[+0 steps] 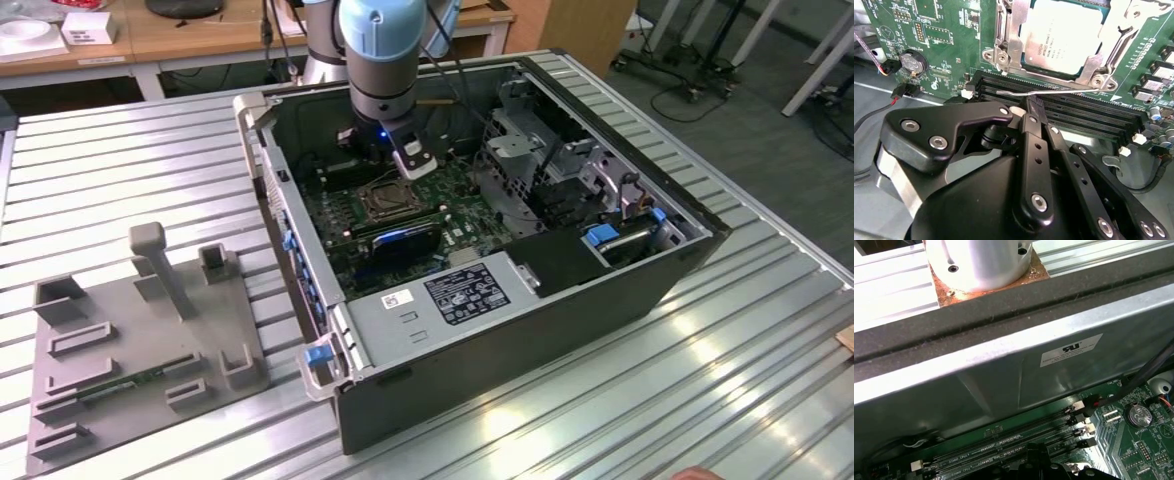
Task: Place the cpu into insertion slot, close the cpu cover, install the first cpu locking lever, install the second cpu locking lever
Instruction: 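Install the first cpu locking lever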
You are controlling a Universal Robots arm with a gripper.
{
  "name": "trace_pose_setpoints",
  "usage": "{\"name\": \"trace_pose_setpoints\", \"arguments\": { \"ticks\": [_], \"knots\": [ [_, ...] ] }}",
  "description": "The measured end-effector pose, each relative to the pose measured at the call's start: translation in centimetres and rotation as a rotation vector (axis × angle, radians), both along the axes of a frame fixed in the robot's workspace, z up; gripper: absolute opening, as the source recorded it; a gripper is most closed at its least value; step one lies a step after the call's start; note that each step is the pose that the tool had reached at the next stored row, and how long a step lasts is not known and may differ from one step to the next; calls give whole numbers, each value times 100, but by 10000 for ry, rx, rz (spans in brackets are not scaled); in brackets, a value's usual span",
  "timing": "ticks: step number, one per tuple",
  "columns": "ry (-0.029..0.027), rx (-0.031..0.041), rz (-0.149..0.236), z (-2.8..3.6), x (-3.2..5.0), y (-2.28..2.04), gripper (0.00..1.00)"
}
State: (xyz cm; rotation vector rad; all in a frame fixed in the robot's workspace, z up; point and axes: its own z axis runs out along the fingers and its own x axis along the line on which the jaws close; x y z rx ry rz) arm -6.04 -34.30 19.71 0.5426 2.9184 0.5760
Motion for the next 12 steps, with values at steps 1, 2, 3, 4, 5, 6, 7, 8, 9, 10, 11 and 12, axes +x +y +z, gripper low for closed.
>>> {"name": "trace_pose_setpoints", "arguments": {
  "ticks": [1, 2, 3, 4, 5, 6, 7, 8, 9, 10, 11, 12],
  "knots": [
    [0, 1, 0, 0, 0, 0, 11],
    [-1, 0, 0, 0, 0, 0, 11],
    [0, 1, 0, 0, 0, 0, 11],
    [-1, 0, 0, 0, 0, 0, 11],
    [0, 0, 0, 0, 0, 0, 11],
    [-1, 1, 0, 1, 0, 0, 11],
    [0, 0, 0, 7, 0, 0, 11],
    [1, 0, 0, 18, 0, 0, 11],
    [0, 2, 0, 35, 0, 0, 11],
    [-1, 2, 0, 52, 0, 0, 11],
    [-1, 2, 0, 63, 0, 0, 11],
    [-1, 2, 0, 72, 0, 0, 11]
  ]
}}
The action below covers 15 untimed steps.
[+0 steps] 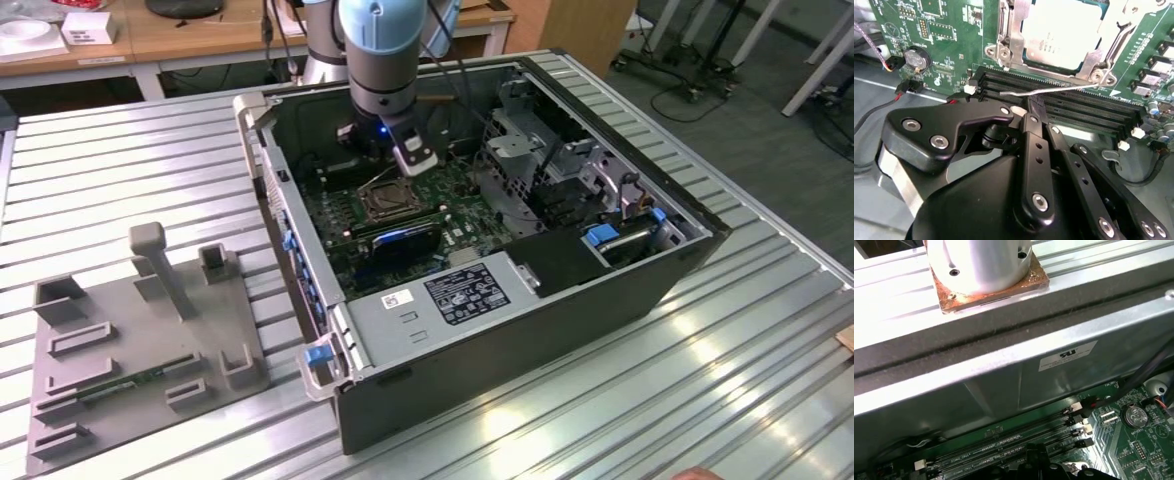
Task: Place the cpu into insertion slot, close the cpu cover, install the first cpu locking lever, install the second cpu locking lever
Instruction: 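Install the first cpu locking lever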
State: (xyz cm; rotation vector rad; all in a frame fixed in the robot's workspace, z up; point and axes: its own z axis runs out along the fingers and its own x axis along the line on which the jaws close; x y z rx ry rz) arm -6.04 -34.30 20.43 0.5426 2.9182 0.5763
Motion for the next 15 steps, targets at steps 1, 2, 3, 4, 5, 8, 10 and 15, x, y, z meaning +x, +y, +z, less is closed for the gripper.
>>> {"name": "trace_pose_setpoints", "arguments": {
  "ticks": [1, 2, 3, 4, 5, 8, 10, 15],
  "knots": [
    [0, 1, 0, 9, 0, 0, 11],
    [0, 0, 1, 18, 0, 0, 11],
    [0, 0, 0, 26, 0, 0, 11],
    [0, 0, 1, 32, 0, 0, 11],
    [0, 1, 0, 36, 0, 0, 11],
    [-8, 6, 1, 45, -3, 0, 11],
    [-18, 7, 0, 45, -11, 0, 11],
    [-95, 13, 0, 23, -120, 6, 11]
  ]
}}
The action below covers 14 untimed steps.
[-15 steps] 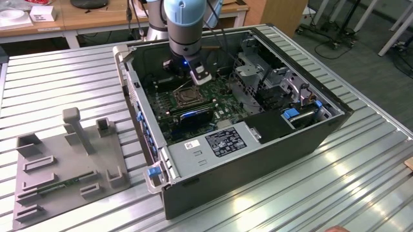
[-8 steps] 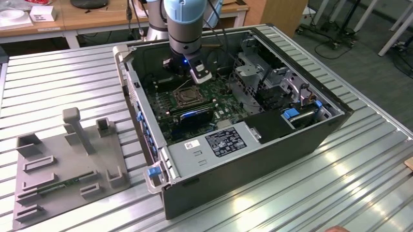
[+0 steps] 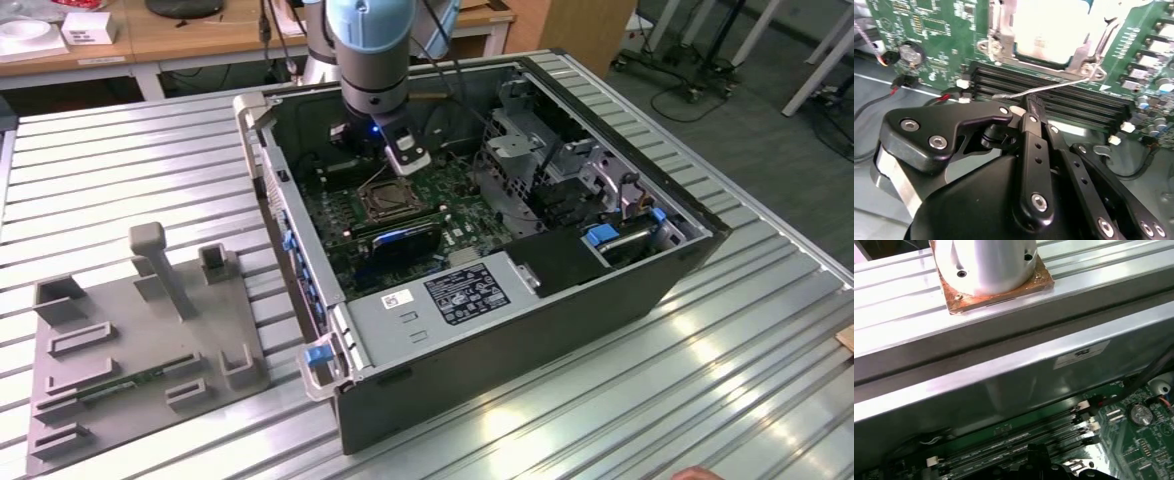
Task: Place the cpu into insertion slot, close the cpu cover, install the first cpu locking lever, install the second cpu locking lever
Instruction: 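Install the first cpu locking lever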
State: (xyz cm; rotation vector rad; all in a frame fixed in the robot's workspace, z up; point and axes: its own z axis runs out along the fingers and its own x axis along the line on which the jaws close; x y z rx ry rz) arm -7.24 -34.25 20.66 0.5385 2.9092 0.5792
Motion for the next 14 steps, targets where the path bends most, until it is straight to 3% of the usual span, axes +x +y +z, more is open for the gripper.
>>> {"name": "trace_pose_setpoints", "arguments": {
  "ticks": [6, 11, 14],
  "knots": [
    [-43, 64, 1, 2, -35, 9, 11],
    [-59, 285, -1, 34, -36, 9, 11],
    [-62, 339, 0, 62, -36, 7, 11]
  ]
}}
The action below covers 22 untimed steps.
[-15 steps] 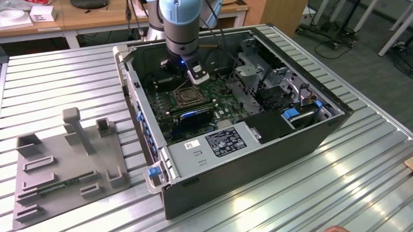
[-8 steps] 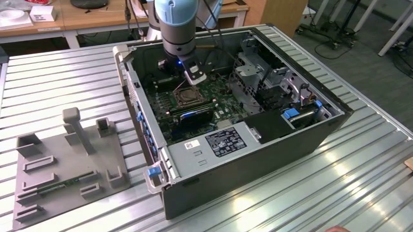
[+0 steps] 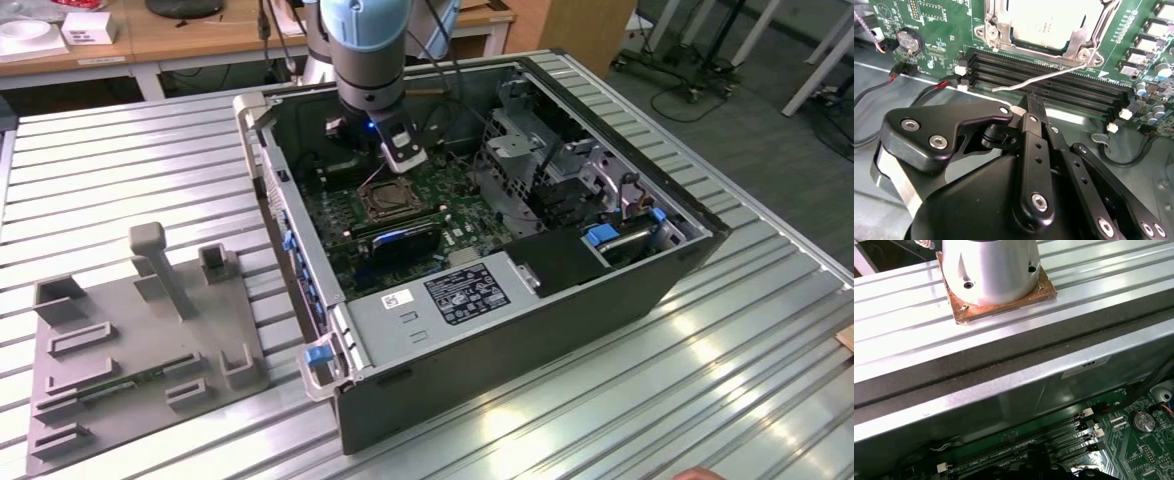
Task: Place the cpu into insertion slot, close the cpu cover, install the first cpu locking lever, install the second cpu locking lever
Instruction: 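Install the first cpu locking lever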
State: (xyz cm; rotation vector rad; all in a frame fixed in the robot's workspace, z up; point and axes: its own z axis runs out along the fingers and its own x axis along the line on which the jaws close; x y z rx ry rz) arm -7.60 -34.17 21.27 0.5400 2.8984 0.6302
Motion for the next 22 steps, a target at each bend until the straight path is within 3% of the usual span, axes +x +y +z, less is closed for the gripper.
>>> {"name": "trace_pose_setpoints", "arguments": {
  "ticks": [13, 22],
  "knots": [
    [1, 6, 0, 23, 2, -90, 11],
    [1, 25, 0, 23, 10, -99, 11]
  ]
}}
